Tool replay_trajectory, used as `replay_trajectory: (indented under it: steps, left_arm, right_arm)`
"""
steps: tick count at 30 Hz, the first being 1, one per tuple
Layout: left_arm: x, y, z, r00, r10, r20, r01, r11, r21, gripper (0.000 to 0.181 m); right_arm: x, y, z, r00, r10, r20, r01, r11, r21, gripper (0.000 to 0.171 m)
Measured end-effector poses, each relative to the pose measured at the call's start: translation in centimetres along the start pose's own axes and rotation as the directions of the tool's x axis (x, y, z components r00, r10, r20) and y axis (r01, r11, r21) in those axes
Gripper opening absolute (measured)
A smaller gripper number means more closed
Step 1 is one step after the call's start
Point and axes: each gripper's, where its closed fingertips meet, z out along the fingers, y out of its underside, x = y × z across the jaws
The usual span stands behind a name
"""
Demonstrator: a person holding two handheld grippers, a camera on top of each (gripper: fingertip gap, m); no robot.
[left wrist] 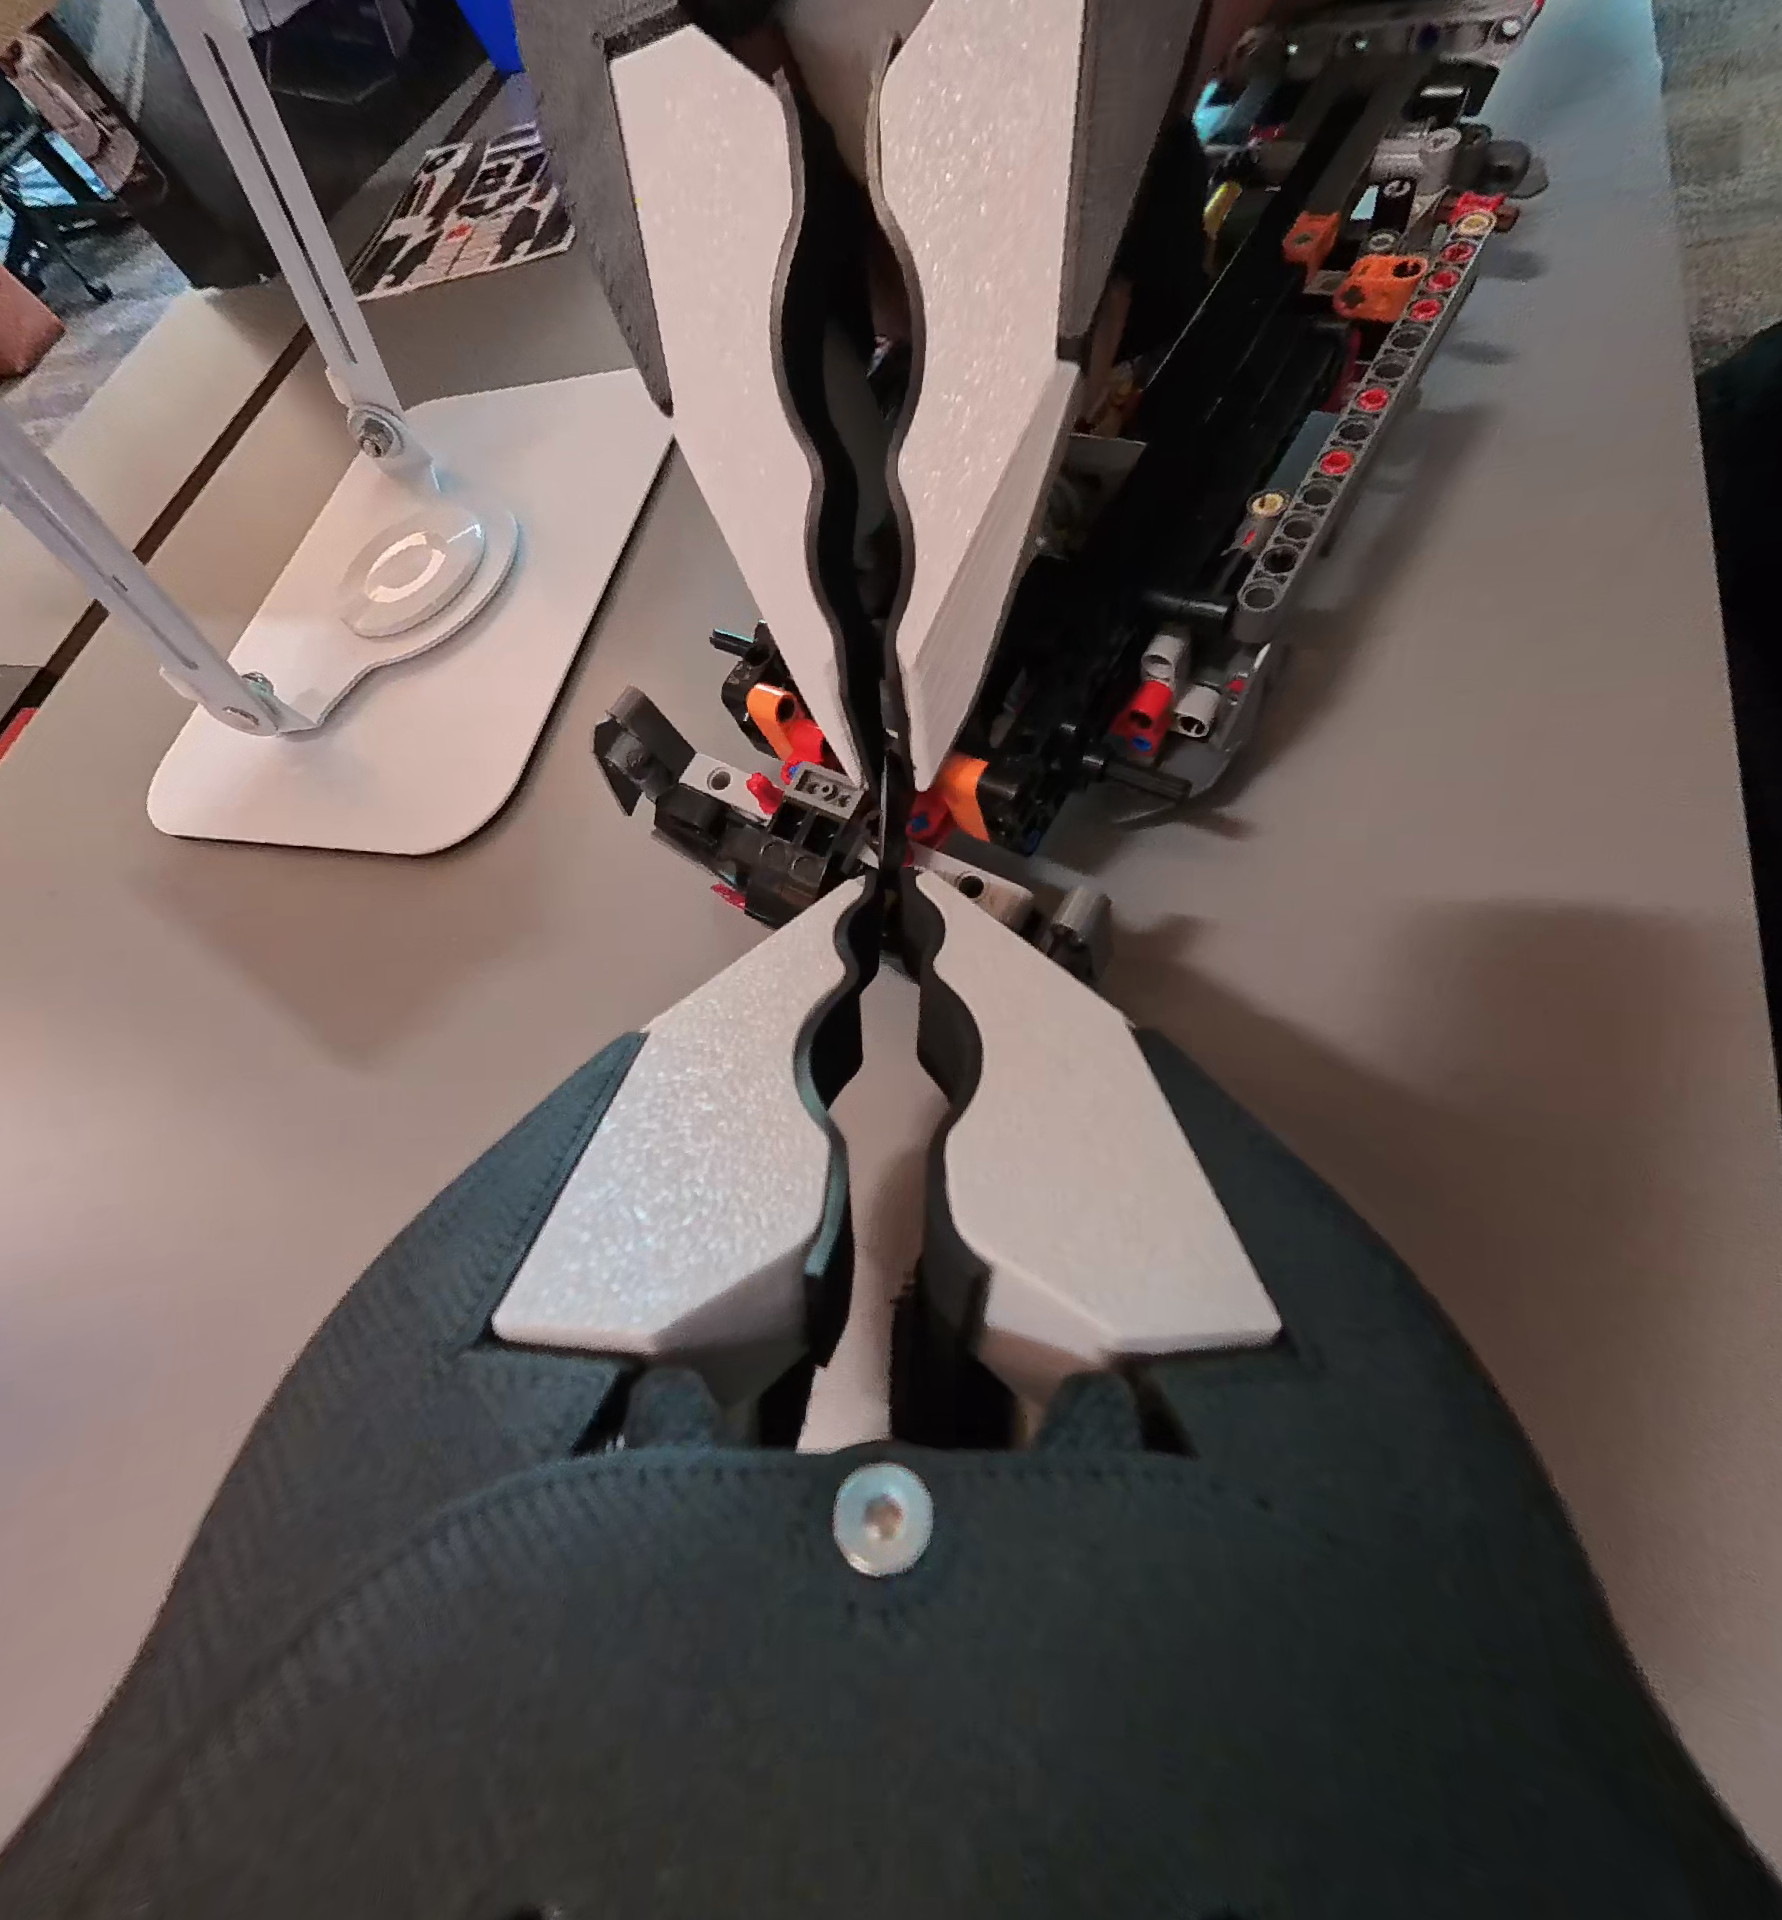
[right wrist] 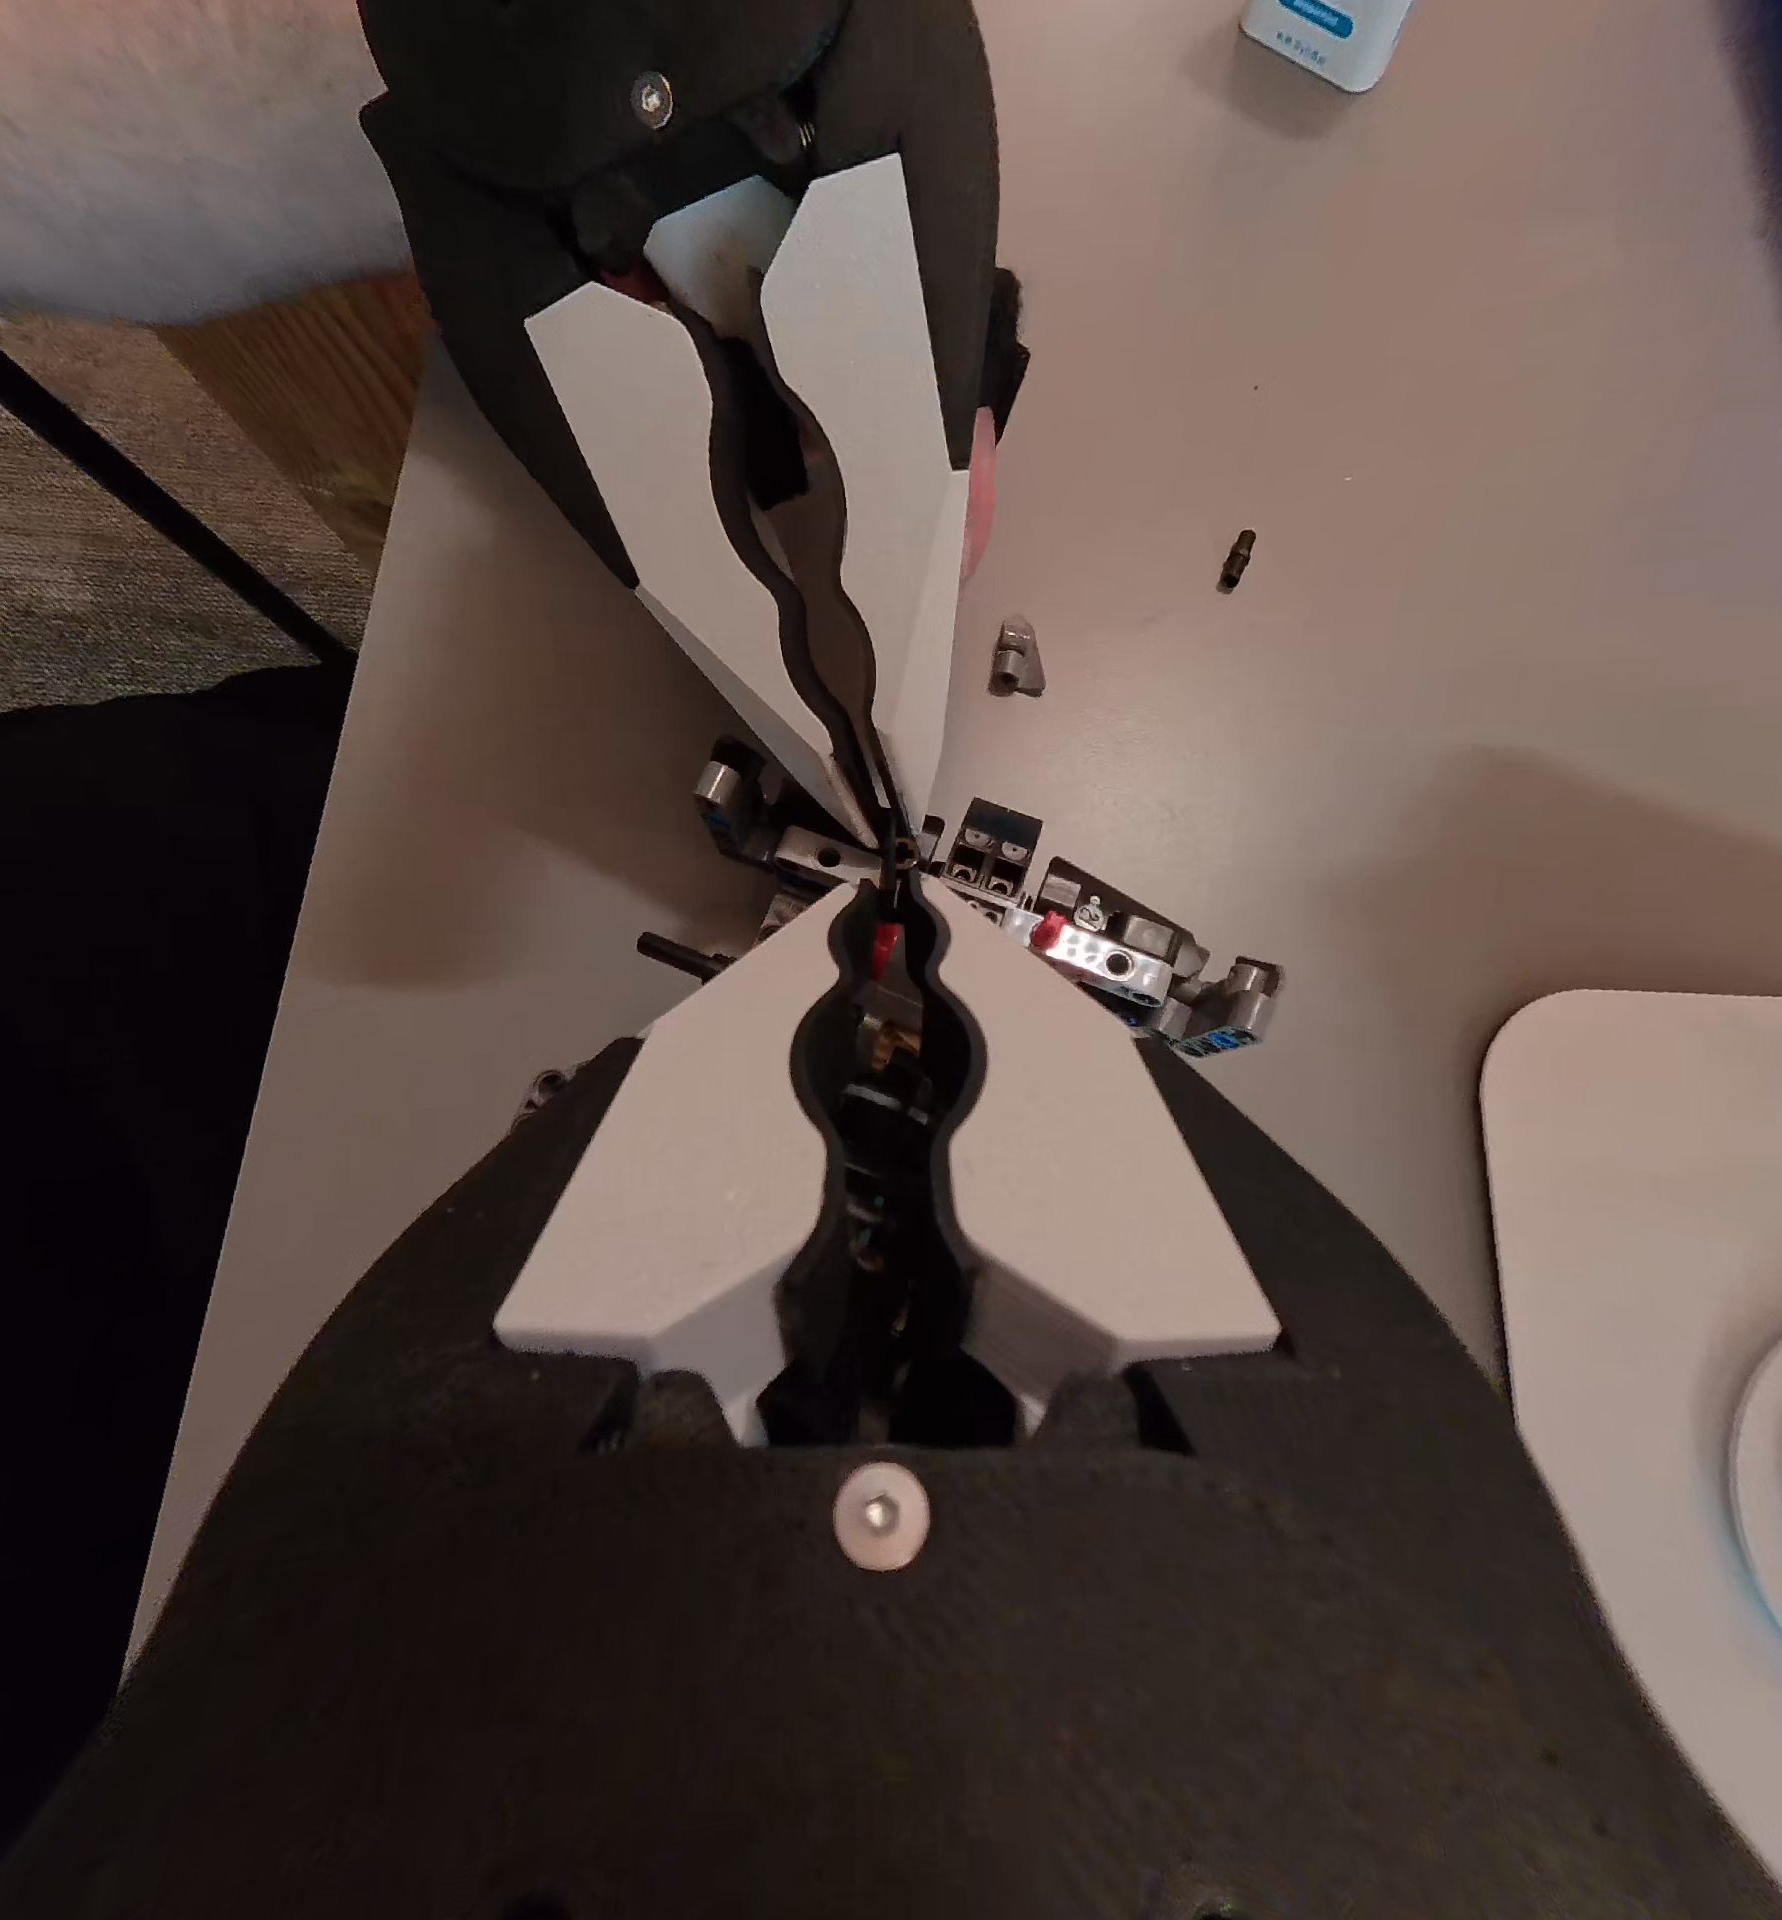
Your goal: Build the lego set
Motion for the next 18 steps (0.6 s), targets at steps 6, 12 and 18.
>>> replay_trajectory:
  steps: [6, 12, 18]
  left_arm:
    - [0.23, -0.49, 0.1, 1.0, -0.025, 0.017, 0.025, 0.999, 0.034, 0.003]
    - [0.17, -0.51, -0.08, 0.998, -0.045, 0.041, 0.042, 0.998, 0.053, 0.004]
    - [0.62, -0.4, -0.17, 0.995, -0.079, 0.057, 0.077, 0.996, 0.035, 0.007]
  right_arm:
    - [-0.2, 0.01, -0.05, 1.0, 0.013, 0.016, -0.013, 1.0, 0.002, 0.001]
    - [-0.2, -0.09, -0.12, 0.997, 0.065, 0.05, -0.066, 0.998, 0.019, 0.001]
    - [-0.49, -0.12, -0.1, 0.993, 0.079, 0.083, -0.081, 0.997, 0.016, 0.001]
